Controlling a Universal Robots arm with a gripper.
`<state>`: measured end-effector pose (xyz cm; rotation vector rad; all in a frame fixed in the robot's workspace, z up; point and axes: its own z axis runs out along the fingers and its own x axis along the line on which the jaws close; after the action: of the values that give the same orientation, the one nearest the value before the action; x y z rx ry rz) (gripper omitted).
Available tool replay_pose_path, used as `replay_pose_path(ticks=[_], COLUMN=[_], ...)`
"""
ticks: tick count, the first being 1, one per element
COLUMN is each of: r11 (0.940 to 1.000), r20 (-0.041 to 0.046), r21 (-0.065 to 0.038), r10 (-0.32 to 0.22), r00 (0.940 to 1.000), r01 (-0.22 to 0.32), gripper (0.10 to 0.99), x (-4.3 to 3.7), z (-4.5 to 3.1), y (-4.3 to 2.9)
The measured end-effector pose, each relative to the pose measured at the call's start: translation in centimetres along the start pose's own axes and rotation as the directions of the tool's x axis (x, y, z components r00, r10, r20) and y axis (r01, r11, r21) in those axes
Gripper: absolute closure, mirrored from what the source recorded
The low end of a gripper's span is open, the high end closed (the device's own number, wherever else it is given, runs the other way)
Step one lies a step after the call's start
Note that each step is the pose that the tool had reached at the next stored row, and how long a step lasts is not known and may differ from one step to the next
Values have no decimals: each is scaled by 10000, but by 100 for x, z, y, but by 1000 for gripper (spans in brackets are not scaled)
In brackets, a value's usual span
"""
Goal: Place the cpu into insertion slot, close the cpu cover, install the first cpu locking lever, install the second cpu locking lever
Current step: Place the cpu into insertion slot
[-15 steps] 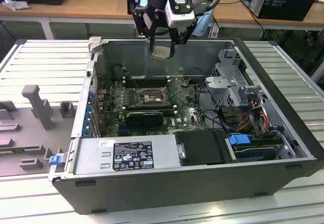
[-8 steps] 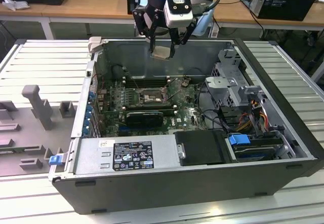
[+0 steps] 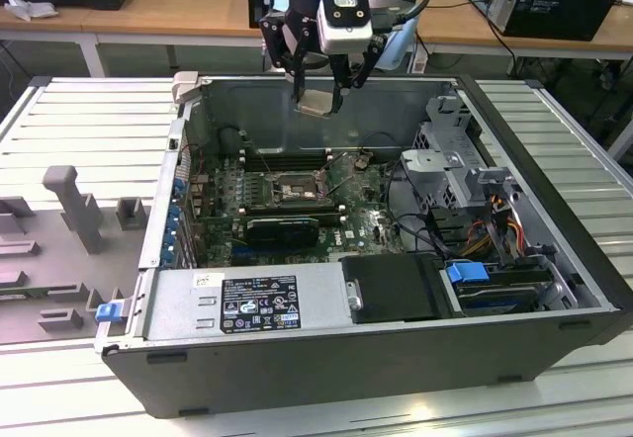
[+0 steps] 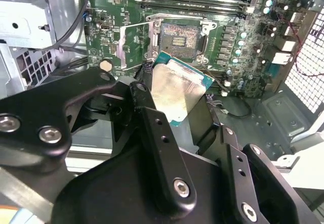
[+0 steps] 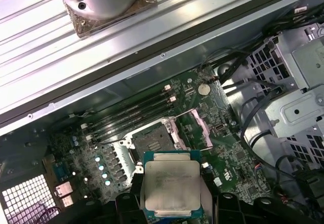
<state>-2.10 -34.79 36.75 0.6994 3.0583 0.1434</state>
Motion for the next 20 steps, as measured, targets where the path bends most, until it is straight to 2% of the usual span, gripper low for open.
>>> replay_pose_path(ticks=[10, 20], r11=[9983, 9908], r20=[51, 119], r21=[-12, -34], r10=[578, 1350], r00=[9983, 9908], r01=[-578, -1350], gripper=[557, 557], x=[0, 0], z=[0, 1], y=[0, 0])
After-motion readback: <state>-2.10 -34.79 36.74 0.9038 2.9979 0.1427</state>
